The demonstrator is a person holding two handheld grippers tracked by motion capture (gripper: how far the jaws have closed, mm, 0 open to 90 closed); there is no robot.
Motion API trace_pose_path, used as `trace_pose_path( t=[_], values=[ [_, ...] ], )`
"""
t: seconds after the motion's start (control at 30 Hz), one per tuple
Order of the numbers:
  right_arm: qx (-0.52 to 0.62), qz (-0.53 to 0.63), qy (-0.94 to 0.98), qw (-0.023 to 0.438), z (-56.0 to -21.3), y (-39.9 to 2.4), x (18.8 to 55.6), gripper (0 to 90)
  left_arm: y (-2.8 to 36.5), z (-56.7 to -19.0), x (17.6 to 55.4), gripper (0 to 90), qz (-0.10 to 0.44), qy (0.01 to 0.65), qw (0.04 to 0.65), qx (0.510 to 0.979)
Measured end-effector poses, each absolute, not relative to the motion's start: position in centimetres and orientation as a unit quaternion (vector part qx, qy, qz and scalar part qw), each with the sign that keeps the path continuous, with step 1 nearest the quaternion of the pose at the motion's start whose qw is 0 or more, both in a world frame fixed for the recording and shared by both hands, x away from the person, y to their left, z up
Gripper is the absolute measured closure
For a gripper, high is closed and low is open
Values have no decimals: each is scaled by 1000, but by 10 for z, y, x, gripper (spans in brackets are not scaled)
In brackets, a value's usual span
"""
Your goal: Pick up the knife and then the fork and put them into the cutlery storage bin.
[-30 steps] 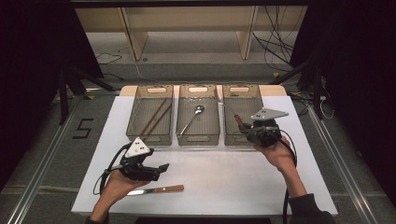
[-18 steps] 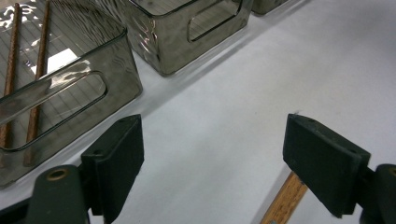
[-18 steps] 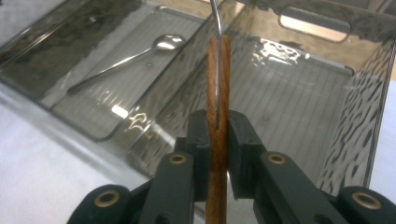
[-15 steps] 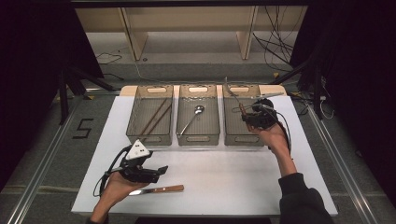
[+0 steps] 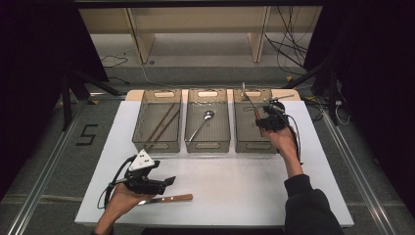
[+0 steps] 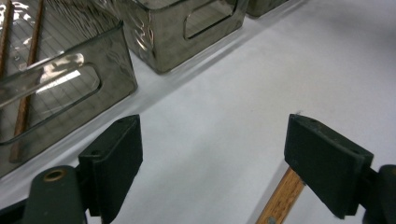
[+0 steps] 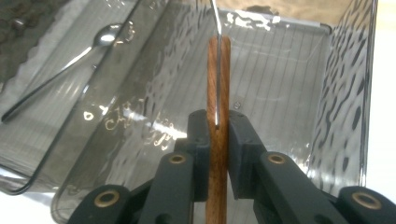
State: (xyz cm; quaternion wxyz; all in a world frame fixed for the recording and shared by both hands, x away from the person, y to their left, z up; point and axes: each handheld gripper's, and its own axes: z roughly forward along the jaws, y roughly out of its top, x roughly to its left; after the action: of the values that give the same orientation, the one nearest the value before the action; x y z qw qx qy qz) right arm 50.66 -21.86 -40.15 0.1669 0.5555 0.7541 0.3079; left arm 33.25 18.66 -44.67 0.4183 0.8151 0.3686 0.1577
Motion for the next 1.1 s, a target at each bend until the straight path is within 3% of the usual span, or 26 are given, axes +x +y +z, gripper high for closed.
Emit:
trace_pose_path(
  t=[0.27,0.37,0.8,1.1],
  values=[
    [571,298,749,158,-408,-217,511,792,189,-446,332,191,160,370,421,813],
    [561,320,751,139,-407,-217,512,548,189,-446,332,191,160,370,419,814],
    [486,401,763,143,-383,-212,480,351,188,-445,332,188,154,361,394,831],
    [414,451,777,143,-375,-210,427,309,188,-442,331,184,152,354,361,849]
  ],
)
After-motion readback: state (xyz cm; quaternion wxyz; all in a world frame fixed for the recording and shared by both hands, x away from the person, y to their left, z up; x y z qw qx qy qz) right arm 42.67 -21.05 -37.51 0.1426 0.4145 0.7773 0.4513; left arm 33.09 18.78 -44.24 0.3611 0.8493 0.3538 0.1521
